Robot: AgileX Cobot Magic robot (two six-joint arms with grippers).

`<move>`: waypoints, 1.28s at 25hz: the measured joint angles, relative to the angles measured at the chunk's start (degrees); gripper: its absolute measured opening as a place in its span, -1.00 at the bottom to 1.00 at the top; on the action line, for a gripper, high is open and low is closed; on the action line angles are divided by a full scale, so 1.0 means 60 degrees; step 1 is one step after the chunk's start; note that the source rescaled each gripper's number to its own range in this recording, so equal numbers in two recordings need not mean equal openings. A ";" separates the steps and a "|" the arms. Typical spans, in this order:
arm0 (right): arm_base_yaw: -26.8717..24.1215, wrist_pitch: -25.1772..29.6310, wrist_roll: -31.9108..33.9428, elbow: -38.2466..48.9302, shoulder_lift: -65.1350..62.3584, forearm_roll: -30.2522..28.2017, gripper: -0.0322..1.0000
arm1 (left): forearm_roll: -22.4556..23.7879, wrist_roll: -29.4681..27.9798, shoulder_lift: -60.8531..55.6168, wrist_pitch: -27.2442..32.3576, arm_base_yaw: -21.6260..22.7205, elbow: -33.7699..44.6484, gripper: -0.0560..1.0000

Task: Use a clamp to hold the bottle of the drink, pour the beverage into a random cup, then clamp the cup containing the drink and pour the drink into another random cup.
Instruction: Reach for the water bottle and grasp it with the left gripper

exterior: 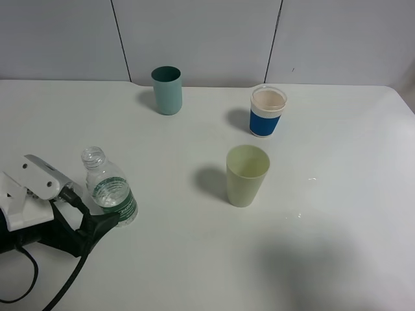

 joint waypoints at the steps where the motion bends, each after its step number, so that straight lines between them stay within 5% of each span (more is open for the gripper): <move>1: 0.0000 0.0000 0.0000 0.0000 0.0000 0.0000 1.00 | 0.0192 0.0003 0.0000 -0.0154 0.0000 0.0000 1.00; 20: 0.0000 0.0000 0.0000 0.0000 0.0000 0.0000 1.00 | 0.0527 0.0430 0.0060 -0.2051 0.0000 0.0000 1.00; 32: 0.0000 0.0000 0.0000 0.0000 0.0000 0.0000 1.00 | 0.0690 0.0474 0.2860 -0.4404 0.0000 0.0000 1.00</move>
